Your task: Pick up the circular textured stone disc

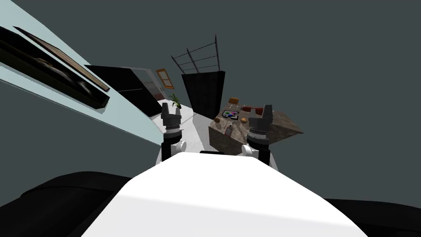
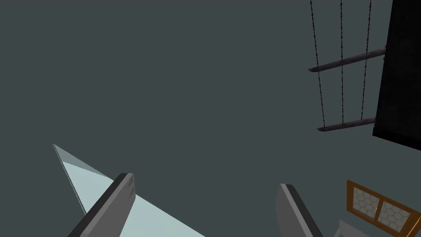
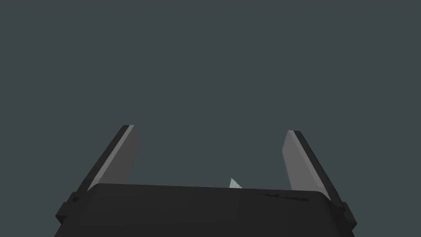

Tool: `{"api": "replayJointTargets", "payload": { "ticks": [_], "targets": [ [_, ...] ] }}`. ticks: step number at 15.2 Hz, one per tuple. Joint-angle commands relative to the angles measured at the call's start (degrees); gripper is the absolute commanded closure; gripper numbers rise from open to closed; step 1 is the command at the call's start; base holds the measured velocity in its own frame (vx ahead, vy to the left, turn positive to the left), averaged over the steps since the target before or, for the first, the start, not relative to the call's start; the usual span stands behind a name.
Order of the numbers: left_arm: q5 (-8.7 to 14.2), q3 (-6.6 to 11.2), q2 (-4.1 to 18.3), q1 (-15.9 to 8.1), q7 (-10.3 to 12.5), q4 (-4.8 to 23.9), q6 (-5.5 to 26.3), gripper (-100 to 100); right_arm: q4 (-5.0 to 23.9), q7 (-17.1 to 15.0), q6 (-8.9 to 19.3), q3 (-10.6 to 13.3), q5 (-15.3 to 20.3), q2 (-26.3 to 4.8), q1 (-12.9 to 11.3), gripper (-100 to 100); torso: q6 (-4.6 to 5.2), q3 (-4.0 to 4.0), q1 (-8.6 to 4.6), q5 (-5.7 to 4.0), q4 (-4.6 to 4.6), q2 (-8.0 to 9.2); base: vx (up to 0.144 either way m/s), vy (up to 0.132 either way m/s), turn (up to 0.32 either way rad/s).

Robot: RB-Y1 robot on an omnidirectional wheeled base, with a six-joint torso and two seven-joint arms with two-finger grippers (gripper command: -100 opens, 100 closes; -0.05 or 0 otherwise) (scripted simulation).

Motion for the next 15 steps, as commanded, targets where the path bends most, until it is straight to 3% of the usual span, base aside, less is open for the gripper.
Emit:
{"api": "replayJointTargets", "payload": {
  "ticks": [1,15],
  "targets": [
    [0.00,0.00,0.00,0.00,0.00,0.00,0.00,0,0.18,-0.01,0.24,0.13,-0.02,-1.92,0.12,-100,0.00,0.00,0.00,0.00,0.00,0.00,0.000,0.003,0.036],
    [0.00,0.00,0.00,0.00,0.00,0.00,0.00,0,3.08,-0.14,4.22,2.29,-0.34,-18.58,2.08,-100,-0.01,0.01,-0.01,0.00,0.00,0.01,-0.003,0.003,0.089]
  ]
}}
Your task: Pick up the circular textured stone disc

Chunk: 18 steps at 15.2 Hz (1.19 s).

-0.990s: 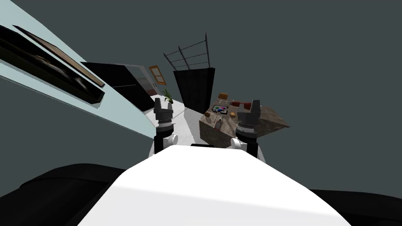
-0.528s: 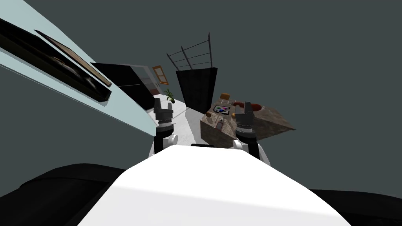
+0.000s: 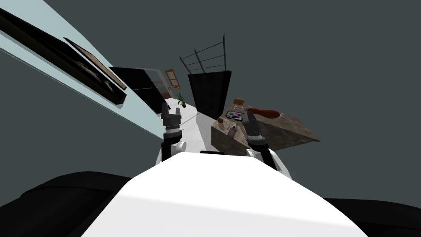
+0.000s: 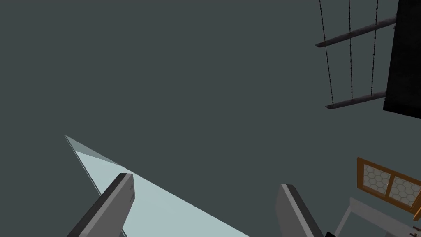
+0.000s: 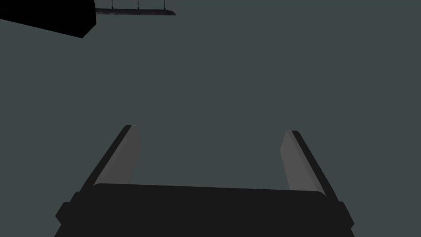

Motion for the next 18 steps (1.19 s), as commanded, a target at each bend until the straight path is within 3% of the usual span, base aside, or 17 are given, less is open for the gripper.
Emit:
{"api": "replayJointTargets", "payload": {
  "ticks": [1,2,12,13,18],
  "targets": [
    [0.00,0.00,0.00,0.00,0.00,0.00,0.00,0,0.61,0.05,0.68,0.43,0.02,-2.86,0.08,-100,0.00,0.00,0.00,0.00,0.00,0.00,-0.002,0.004,0.094],
    [0.00,0.00,0.00,0.00,0.00,0.00,0.00,0,0.61,0.05,0.68,0.43,0.02,-3.08,0.08,-100,0.00,0.00,0.01,0.00,0.00,-0.01,0.000,0.001,0.024],
    [0.00,0.00,0.00,0.00,0.00,0.00,0.00,0,3.05,-0.06,3.97,2.23,-0.24,-15.93,1.73,-100,-0.01,-0.02,0.01,0.00,-0.01,-0.03,-0.002,0.002,0.101],
    [0.00,0.00,0.00,0.00,0.00,0.00,0.00,0,3.05,-0.06,3.97,2.23,-0.24,-16.00,1.73,-100,0.00,-0.02,0.00,0.00,-0.01,-0.03,0.001,0.003,0.066],
    [0.00,0.00,0.00,0.00,0.00,0.00,0.00,0,4.43,-0.12,5.83,3.24,-0.39,-23.03,2.66,-100,0.00,-0.04,0.03,0.01,-0.02,-0.07,0.006,0.008,0.145]
  ]
}}
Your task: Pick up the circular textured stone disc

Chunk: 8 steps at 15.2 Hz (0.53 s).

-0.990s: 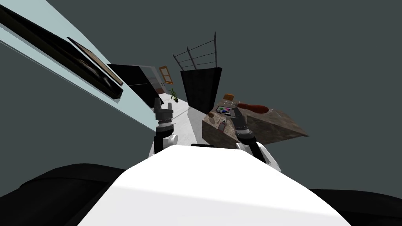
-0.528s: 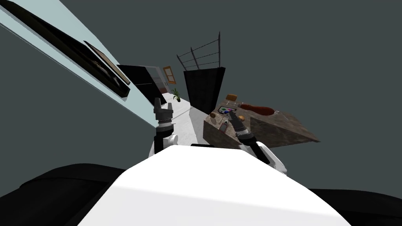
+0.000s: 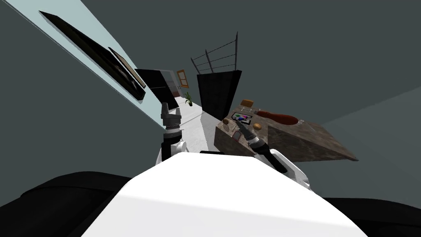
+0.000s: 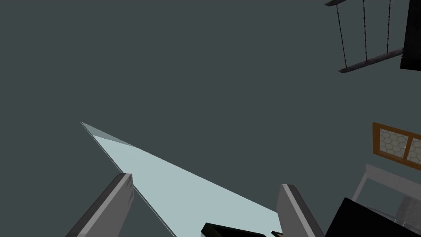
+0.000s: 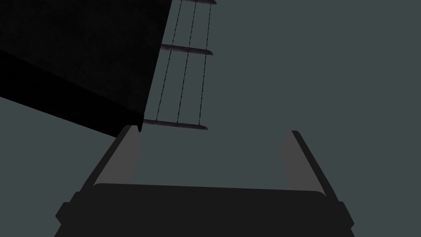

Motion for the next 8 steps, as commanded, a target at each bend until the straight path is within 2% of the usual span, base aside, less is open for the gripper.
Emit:
{"api": "replayJointTargets", "payload": {
  "ticks": [1,8],
  "targets": [
    [0.00,0.00,0.00,0.00,0.00,0.00,0.00,0,0.67,0.00,1.45,0.73,-0.04,-2.86,0.42,-100,0.00,0.00,0.00,0.00,0.00,0.00,0.006,0.005,0.137],
    [0.00,0.00,0.00,-0.01,0.00,0.00,0.00,0,2.14,-0.07,3.42,1.80,-0.19,-11.29,1.41,-100,-0.04,0.00,-0.03,-0.01,0.00,0.00,0.003,0.001,0.117]
  ]
}}
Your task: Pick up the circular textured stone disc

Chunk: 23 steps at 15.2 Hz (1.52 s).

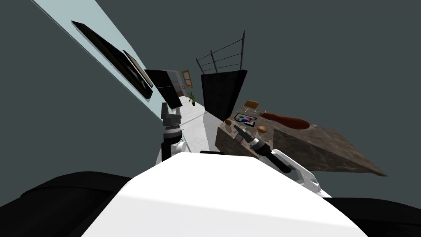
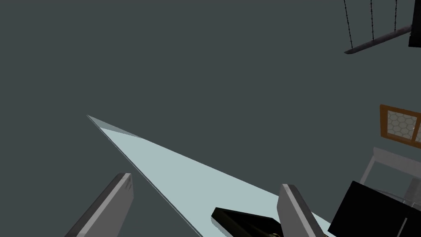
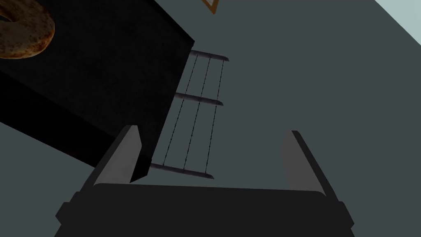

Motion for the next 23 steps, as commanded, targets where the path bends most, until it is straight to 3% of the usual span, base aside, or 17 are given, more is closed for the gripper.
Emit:
{"api": "replayJointTargets", "payload": {
  "ticks": [1,23],
  "targets": [
    [0.00,0.00,0.00,0.00,0.00,0.00,0.00,0,-0.18,-0.07,0.66,0.03,-0.08,-2.59,0.36,-100,0.00,0.00,0.00,0.00,0.00,0.00,0.011,0.009,0.056],
    [0.00,0.00,0.00,0.01,0.00,0.00,0.00,0,5.71,-0.35,8.56,4.33,-0.64,-29.68,4.35,-100,0.03,-0.03,0.02,0.01,-0.01,-0.05,0.013,0.000,0.125]
  ]
}}
